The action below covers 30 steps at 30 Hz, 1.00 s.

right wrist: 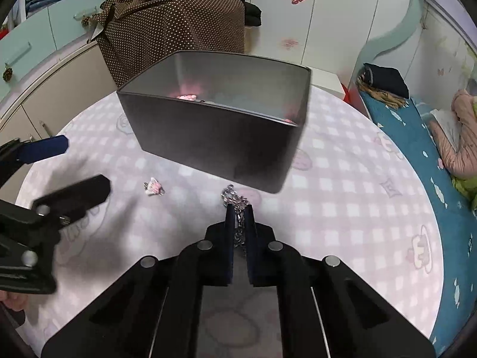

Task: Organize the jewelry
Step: 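Grasp the silver chain with the right tool while the left grasps a small pink charm, then carry the silver chain and pink charm into the grey box and open both tools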

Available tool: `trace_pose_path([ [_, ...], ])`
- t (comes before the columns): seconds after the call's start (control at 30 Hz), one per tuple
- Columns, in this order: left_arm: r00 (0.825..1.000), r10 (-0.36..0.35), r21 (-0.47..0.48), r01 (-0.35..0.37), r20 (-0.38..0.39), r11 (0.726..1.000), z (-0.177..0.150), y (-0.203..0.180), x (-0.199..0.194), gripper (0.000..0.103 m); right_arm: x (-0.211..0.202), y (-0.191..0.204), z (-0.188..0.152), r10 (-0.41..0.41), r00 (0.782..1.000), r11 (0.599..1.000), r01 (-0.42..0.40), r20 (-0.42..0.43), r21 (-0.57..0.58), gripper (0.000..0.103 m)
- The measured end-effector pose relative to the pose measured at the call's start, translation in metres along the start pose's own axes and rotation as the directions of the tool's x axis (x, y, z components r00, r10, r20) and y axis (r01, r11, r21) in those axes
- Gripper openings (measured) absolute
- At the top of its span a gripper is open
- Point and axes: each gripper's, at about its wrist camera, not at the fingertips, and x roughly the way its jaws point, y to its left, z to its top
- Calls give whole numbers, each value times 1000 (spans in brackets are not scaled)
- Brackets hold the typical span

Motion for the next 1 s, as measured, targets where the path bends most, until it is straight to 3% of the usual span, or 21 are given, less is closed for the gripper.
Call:
trace_pose_path([
  [0.3,999,-15,47,17,-47,999,6,-23,34,93,-11,-14,-1,54,998,996,-55,11,64,3],
  [0.37,997,-23,46,26,-68,999,6,-23,40,77,-13,-15,2,55,998,996,-56,15,65,3],
  [0.5,998,-13,60,17,-67,998,6,-28,43,67,-15,-17,3,64,998,995,-66,21,70,3],
  [0.53,998,-15,59,19,-65,998,6,-29,43,61,-16,-17,4,70,997,995,-71,23,73,3],
  [0.6,998,-24,57,28,-64,998,6,-28,41,46,-17,-19,4,78,997,994,-80,25,76,3],
  [0.67,996,-45,52,49,-71,997,8,-27,40,18,-19,-19,6,83,996,993,-85,30,77,3],
  [0.7,996,-55,49,59,-75,997,8,-26,39,14,-20,-18,7,84,996,993,-87,34,76,3],
  [1.0,995,-87,35,89,-50,995,4,-21,21,14,-34,-15,14,80,995,995,-83,57,58,3],
])
